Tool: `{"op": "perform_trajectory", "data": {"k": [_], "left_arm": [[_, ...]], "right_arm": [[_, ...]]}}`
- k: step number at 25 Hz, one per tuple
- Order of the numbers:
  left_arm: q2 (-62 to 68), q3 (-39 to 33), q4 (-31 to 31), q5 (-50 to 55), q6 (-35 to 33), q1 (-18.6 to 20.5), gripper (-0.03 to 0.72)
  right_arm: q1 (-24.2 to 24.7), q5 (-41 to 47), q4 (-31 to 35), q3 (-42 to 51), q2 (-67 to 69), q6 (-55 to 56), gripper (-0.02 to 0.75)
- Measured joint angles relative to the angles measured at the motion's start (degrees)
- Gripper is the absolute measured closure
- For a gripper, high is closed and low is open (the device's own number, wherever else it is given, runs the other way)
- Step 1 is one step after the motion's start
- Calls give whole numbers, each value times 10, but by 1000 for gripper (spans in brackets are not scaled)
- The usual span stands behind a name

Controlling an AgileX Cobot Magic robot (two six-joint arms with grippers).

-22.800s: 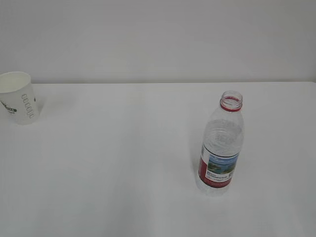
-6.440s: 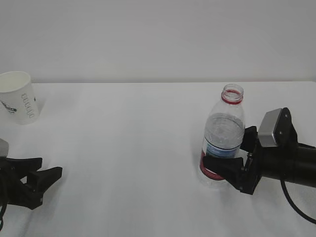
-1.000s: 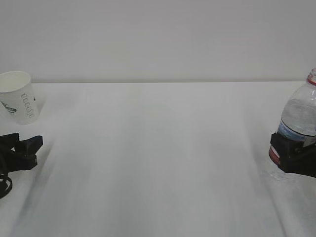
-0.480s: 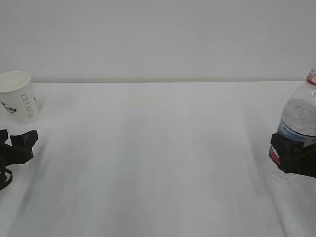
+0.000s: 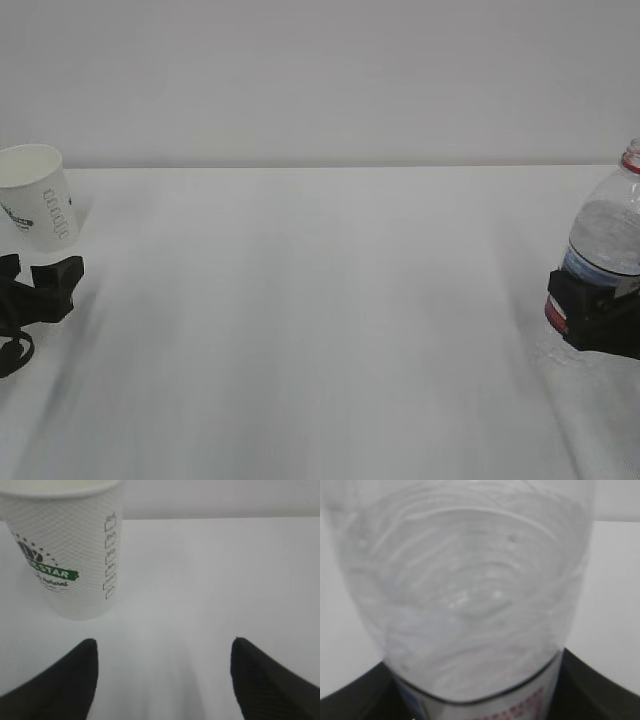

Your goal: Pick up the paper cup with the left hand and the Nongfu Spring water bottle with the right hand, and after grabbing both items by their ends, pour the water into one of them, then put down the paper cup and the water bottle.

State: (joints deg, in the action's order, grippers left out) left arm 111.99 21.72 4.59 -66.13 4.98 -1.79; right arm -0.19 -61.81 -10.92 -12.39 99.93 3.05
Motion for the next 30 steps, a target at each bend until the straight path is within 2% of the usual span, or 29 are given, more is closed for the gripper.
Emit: {"op": "perform_trajectory", "data": {"k": [3,7,18,25,30], "left_arm": [[21,16,0,0,0,0,26],[35,29,0,0,0,0,0],[66,73,-30,0,0,0,-3],[68,97,-75,0,0,0,-8],[87,128,-77,0,0,0,-8]], "right_arm": [[0,0,0,0,0,-1,235],[0,0,0,0,0,-1,235],[0,0,0,0,-1,-1,235],[0,0,0,0,-1,-1,235],[0,0,0,0,-1,-1,235]]}}
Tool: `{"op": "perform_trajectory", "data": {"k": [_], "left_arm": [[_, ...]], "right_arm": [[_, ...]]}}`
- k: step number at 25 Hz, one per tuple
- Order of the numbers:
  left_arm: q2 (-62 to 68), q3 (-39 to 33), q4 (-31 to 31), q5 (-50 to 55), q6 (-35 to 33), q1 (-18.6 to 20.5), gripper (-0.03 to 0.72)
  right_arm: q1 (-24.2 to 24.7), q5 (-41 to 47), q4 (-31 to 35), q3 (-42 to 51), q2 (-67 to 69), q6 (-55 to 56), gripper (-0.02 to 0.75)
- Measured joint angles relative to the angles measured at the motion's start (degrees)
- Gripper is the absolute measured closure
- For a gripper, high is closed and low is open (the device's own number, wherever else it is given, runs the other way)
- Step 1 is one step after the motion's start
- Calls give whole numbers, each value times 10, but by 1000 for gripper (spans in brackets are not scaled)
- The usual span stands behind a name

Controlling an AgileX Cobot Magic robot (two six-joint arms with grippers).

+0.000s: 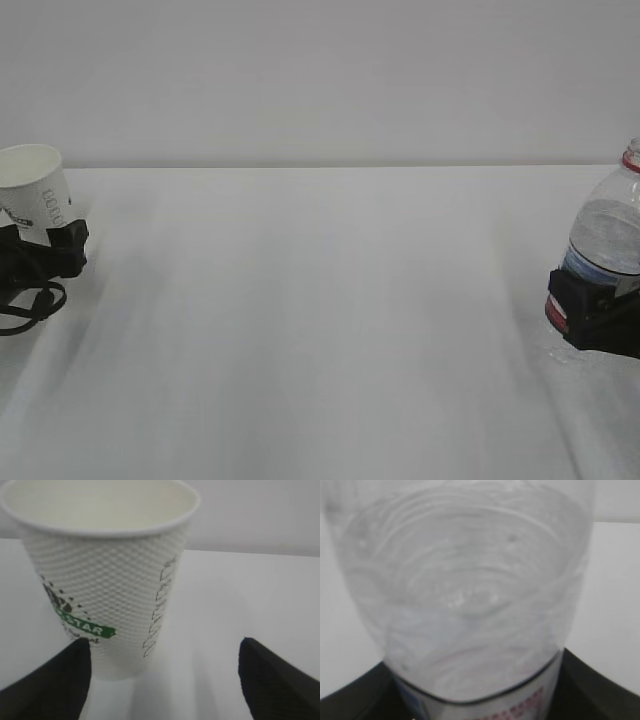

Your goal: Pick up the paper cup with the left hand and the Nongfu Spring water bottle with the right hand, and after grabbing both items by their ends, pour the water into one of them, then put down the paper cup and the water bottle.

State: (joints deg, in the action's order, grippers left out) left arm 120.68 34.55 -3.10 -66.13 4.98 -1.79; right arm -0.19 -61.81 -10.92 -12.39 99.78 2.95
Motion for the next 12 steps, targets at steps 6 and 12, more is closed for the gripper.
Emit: {"op": "perform_trajectory", "data": {"k": [6,12], "left_arm": [[26,25,-15,0,0,0,-8],[35,50,-30,0,0,0,-7]], "right_arm": [[0,0,0,0,0,0,235],[0,0,0,0,0,0,235]]}}
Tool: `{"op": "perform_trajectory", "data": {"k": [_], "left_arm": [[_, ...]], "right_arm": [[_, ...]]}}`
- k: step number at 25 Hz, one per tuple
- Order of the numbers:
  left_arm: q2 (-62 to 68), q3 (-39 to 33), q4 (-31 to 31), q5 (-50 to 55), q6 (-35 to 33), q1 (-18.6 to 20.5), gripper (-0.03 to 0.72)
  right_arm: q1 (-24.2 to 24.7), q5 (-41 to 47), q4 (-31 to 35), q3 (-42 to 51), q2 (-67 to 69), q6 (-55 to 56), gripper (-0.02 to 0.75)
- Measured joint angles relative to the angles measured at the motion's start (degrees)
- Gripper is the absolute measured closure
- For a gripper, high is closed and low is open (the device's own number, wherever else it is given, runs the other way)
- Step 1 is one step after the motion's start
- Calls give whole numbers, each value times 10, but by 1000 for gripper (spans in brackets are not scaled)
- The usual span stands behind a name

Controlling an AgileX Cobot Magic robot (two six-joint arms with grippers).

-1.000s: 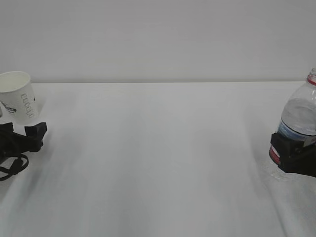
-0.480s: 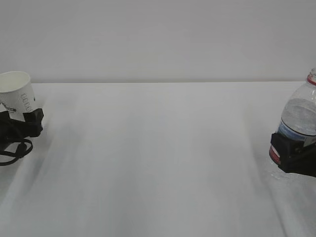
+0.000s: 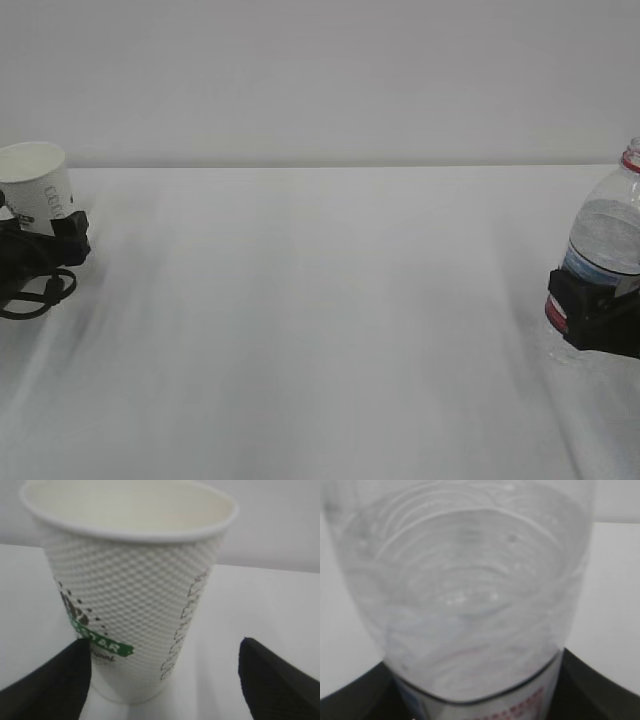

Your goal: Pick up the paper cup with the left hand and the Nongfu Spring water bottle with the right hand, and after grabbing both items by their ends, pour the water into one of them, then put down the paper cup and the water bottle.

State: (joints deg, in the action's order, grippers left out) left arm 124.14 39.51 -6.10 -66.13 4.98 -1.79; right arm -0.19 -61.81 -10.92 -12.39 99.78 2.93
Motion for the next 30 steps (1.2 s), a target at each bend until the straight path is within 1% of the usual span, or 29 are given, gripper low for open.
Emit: {"op": "perform_trajectory", "data": {"k": [6,13,19,24,30], "left_arm": [[32,35,-1,0,0,0,-6],[43,50,-14,0,0,0,-6],[49,80,-14,0,0,0,-6],[49,87,-19,0,0,0,-6],[57,100,-26,0,0,17,-6]], "right_arm": [[0,0,1,0,0,0,235],[0,0,3,0,0,-1,235],[0,0,4,0,0,-1,235],[0,0,4,0,0,-1,235],[0,0,4,0,0,-1,235]]}}
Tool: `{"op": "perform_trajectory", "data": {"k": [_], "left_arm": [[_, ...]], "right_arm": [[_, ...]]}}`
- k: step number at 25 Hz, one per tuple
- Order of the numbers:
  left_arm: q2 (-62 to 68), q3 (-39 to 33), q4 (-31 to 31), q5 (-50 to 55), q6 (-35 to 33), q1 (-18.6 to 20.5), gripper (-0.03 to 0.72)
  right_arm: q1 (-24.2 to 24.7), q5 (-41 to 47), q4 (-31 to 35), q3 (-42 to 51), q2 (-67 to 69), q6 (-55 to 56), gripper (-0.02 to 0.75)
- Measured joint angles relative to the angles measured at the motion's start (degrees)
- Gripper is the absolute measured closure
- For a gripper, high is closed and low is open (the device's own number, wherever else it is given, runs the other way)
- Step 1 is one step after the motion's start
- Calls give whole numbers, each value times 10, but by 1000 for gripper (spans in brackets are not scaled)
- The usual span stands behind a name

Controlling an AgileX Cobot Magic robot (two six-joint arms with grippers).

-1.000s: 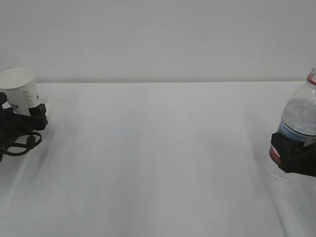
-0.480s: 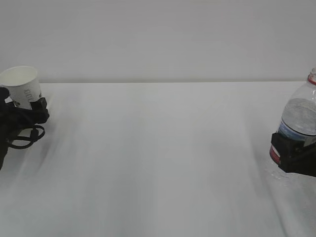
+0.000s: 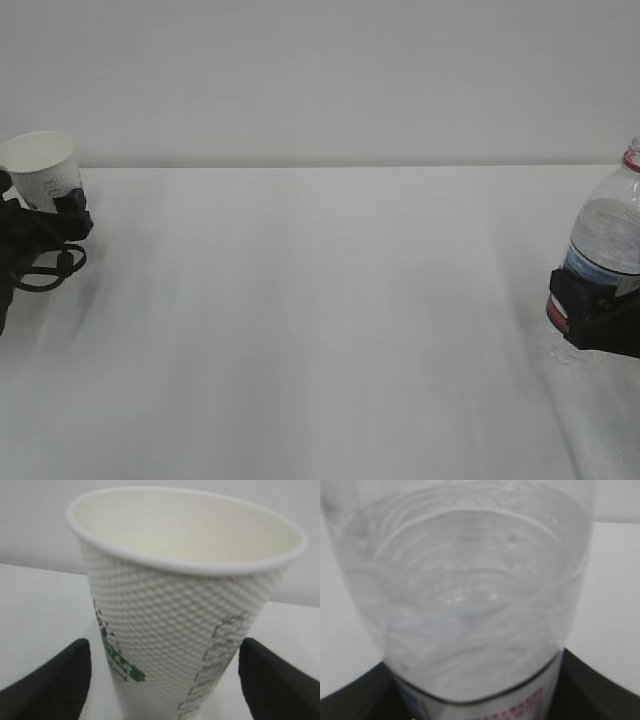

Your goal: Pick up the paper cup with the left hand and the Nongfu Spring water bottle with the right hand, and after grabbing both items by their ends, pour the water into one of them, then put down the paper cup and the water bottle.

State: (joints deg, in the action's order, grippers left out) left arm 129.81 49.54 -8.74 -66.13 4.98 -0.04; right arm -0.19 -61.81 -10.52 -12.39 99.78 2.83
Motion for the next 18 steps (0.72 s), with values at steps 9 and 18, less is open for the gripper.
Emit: {"op": "perform_trajectory", "data": {"k": [9,18], "left_arm": [[36,46,22,0,0,9,-6],[51,83,24,0,0,9,-6]], "right_arm": [[0,0,-2,0,0,-1,235],[0,0,-2,0,0,-6,235]]}}
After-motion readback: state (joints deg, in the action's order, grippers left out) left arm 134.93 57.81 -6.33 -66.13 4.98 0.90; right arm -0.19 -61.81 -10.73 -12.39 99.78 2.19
